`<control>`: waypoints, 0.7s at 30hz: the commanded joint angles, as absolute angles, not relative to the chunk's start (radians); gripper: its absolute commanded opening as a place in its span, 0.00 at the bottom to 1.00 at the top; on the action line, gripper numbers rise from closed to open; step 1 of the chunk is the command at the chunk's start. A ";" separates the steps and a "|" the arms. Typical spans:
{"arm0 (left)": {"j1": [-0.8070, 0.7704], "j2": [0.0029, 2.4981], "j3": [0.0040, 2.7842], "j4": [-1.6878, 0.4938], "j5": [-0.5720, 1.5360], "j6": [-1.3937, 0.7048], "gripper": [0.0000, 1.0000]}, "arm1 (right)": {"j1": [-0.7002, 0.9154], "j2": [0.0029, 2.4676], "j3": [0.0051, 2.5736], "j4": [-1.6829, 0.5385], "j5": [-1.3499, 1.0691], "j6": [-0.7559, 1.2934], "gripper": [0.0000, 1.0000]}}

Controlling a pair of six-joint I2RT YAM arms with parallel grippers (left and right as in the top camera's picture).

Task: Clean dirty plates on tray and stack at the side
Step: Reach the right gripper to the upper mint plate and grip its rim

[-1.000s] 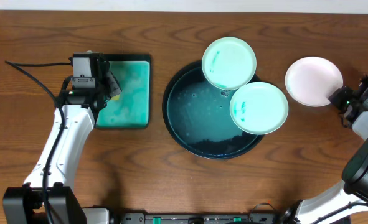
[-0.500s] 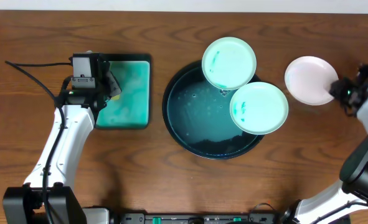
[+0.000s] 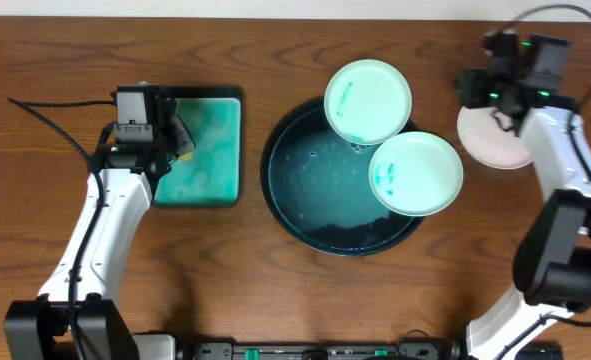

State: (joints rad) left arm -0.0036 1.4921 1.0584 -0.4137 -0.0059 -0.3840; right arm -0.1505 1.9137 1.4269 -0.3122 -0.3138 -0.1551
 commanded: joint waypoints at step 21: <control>0.002 1.499 1.051 -0.414 -0.010 -0.367 0.07 | -0.043 2.133 1.428 -0.191 -0.427 -0.139 0.71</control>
